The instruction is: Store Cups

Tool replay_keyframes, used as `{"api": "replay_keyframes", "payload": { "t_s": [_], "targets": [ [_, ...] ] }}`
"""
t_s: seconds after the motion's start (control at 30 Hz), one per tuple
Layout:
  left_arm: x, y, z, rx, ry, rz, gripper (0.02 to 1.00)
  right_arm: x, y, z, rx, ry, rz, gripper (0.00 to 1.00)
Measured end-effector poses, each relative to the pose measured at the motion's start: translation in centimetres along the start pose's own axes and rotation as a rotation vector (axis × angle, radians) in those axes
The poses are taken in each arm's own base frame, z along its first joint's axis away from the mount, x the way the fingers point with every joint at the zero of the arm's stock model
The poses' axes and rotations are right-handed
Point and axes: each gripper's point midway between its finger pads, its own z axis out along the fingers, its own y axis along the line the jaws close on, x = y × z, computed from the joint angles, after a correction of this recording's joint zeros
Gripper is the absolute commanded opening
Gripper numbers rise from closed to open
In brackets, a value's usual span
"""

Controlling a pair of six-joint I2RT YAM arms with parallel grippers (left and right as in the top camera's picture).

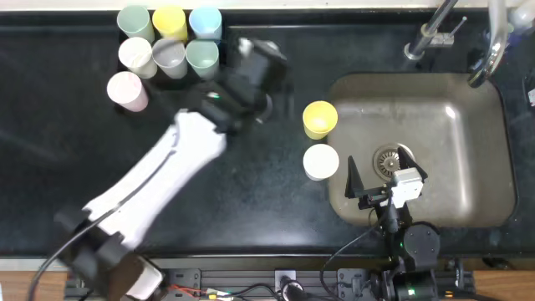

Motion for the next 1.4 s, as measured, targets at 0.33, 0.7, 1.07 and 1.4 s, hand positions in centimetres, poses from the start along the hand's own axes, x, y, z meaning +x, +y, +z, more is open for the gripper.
{"api": "replay_keyframes", "payload": {
  "t_s": [0.33,0.7,1.07,1.4],
  "targets": [
    [3.7,-3.4,5.6,-0.030,0.157,0.045,0.774,0.0,0.0,0.0,0.000,0.000,0.000,0.996],
    [4.4,-3.7,10.1,-0.048,0.199,0.041,0.235,0.0,0.0,0.0,0.000,0.000,0.000,0.998],
    [3.5,-4.4,10.8,-0.040,0.165,0.047,0.038,0.0,0.0,0.0,0.000,0.000,0.000,0.998],
    [-2.8,0.6,-3.4,-0.226,-0.135,-0.121,0.036,0.0,0.0,0.0,0.000,0.000,0.001,0.996]
  ]
}}
